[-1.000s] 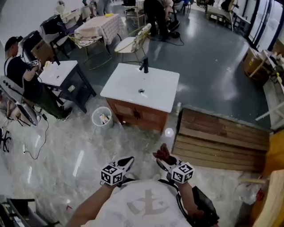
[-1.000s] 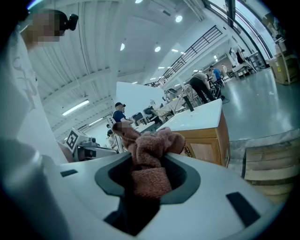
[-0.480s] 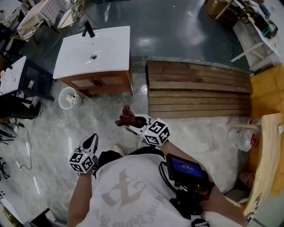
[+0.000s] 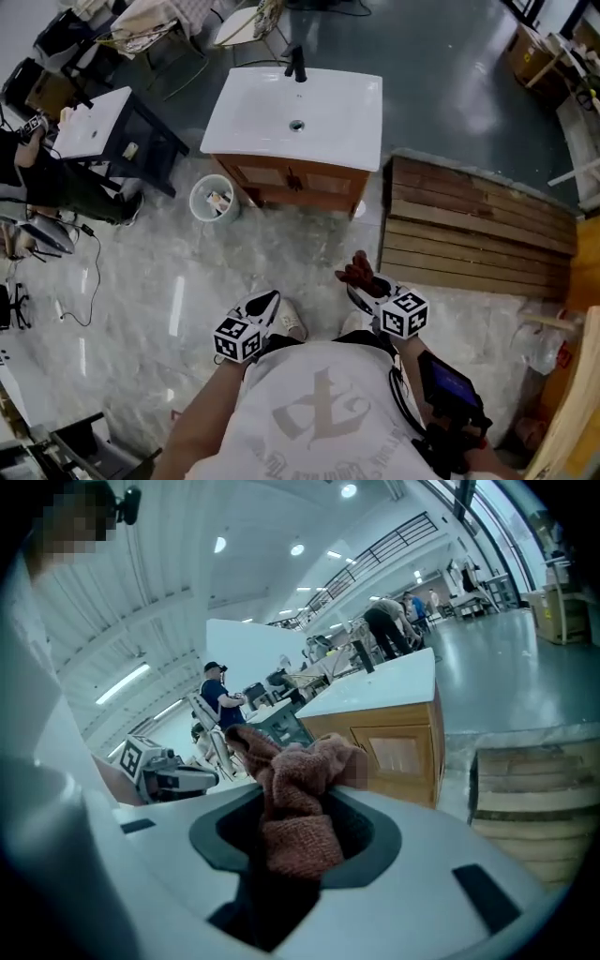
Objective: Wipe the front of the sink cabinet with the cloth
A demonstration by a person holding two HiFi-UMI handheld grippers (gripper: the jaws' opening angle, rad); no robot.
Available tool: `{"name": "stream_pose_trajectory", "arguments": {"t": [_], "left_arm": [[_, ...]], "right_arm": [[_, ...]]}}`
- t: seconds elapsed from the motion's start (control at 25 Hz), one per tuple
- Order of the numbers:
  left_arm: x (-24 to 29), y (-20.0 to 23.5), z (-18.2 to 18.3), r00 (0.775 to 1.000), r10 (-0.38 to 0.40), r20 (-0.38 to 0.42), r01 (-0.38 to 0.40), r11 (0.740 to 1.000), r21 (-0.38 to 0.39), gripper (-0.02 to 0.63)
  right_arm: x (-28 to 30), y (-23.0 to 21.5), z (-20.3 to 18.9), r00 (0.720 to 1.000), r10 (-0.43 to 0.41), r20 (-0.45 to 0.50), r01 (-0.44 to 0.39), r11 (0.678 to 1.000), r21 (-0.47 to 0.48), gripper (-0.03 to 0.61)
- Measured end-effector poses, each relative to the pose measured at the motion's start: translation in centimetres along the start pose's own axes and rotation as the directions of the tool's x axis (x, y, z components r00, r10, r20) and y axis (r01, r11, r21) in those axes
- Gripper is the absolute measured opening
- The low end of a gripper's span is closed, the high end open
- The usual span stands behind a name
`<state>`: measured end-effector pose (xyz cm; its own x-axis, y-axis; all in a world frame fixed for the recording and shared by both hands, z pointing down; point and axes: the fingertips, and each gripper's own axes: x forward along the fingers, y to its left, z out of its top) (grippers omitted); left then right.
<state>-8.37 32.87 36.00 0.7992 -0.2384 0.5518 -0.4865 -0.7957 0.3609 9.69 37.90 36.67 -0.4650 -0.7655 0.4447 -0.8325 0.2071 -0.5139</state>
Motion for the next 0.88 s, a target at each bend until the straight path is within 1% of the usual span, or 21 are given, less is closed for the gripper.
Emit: {"name": "stream_pose_trajectory", "arguments": {"t": [0.16, 0.28, 0.4, 0.56, 0.68, 0.88], "left_arm": [[-2.1, 4.6, 0.5, 1.000, -0.012, 0.014, 0.012, 1.000, -0.015, 0.008], [-3.4, 8.0, 0.8, 1.000, -0.010, 0.018, 0.011, 0.999, -0.031, 0.008], [-4.4, 10.7, 0.8, 1.000, -0.015, 0.010, 0.015, 0.999, -0.044, 0.008], [-5.0, 13.1, 1.5, 1.000, -0.028, 0.009, 0.028, 0.998, -0.056, 0.008], [-4.4, 14.4, 2.3, 0.999, -0.038, 0.002, 0.038, 0.997, -0.060, 0.008], [-2.3, 16.1, 3.5, 0.999, -0.039, -0.020, 0.037, 0.997, -0.065, 0.008]], "right_arm": [[3.1, 0.7, 0.0, 0.997, -0.083, -0.001, 0.083, 0.995, 0.056, 0.150], [5.0, 1.0, 1.0, 0.990, -0.138, 0.002, 0.138, 0.988, 0.068, 0.150], [6.5, 1.2, 2.1, 0.985, -0.175, 0.010, 0.174, 0.983, 0.065, 0.150], [8.2, 1.5, 3.2, 0.978, -0.210, -0.006, 0.210, 0.977, 0.046, 0.150], [10.0, 0.8, 3.9, 0.974, -0.224, -0.026, 0.225, 0.973, 0.049, 0.150], [13.4, -1.0, 4.8, 0.979, -0.199, -0.051, 0.202, 0.978, 0.058, 0.150]]}}
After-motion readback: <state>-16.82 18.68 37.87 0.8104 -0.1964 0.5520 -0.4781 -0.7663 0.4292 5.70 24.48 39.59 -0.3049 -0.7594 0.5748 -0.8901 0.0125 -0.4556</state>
